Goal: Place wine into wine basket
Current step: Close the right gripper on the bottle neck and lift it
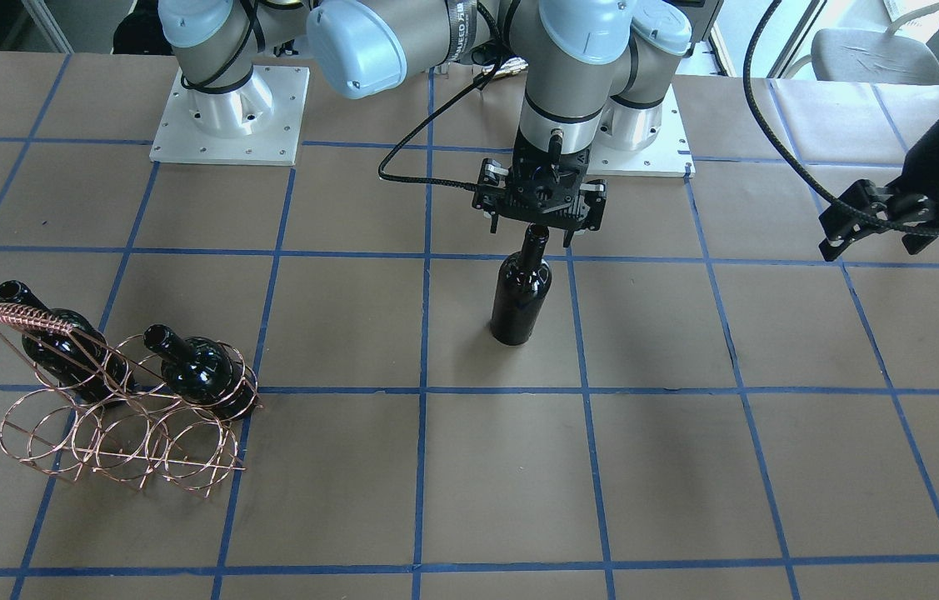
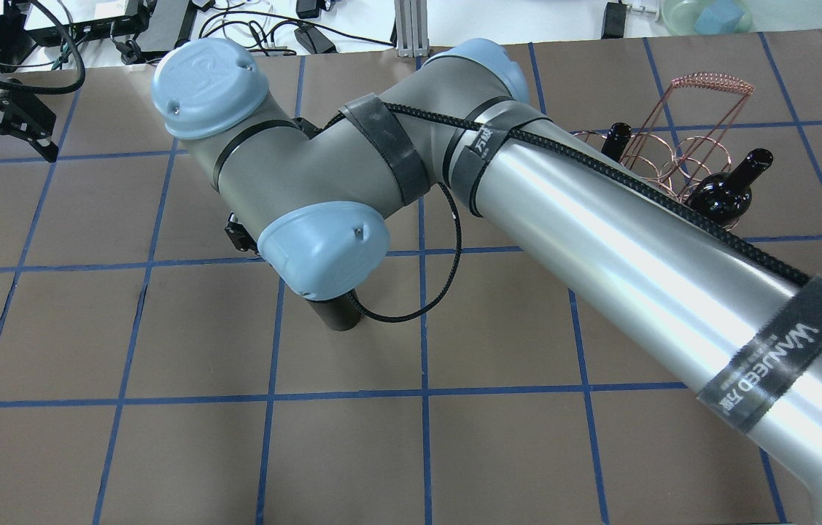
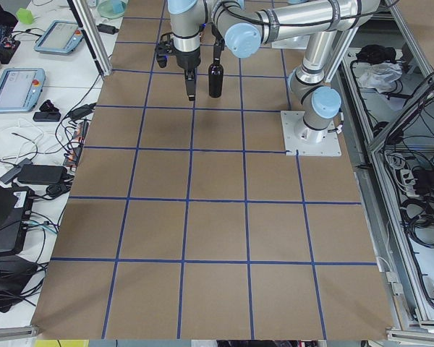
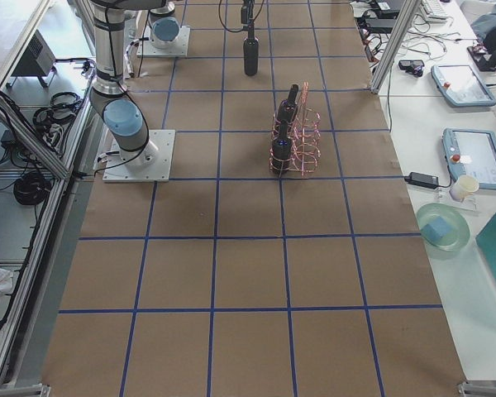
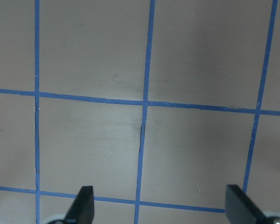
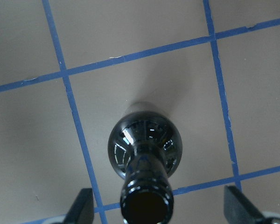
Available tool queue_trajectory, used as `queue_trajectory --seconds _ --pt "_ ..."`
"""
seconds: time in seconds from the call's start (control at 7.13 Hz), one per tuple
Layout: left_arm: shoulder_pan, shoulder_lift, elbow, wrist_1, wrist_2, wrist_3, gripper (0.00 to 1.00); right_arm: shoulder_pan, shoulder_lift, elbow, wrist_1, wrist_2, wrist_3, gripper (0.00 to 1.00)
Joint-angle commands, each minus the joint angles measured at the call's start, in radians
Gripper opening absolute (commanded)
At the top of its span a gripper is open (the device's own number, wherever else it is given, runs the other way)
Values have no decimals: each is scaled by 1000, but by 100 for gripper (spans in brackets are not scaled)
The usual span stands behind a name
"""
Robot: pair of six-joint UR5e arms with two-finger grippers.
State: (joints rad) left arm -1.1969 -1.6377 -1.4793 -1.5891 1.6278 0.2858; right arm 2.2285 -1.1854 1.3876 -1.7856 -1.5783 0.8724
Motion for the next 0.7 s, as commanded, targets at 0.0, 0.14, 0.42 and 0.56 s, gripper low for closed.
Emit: queue_trajectory --seconds 0.0,0.14,0.42,0.56 --pt "-1 -2 -1 0 0 -1 100 -1 -3 8 -35 3 -15 94" --pt "-4 -2 -1 -2 0 -2 100 -3 -2 14 -38 12 -12 90" --pt "-4 1 -18 1 0 -2 100 -3 -2 14 -40 4 -15 78" --pt "-6 2 -18 1 -3 -5 100 -6 -3 14 -41 1 -15 78"
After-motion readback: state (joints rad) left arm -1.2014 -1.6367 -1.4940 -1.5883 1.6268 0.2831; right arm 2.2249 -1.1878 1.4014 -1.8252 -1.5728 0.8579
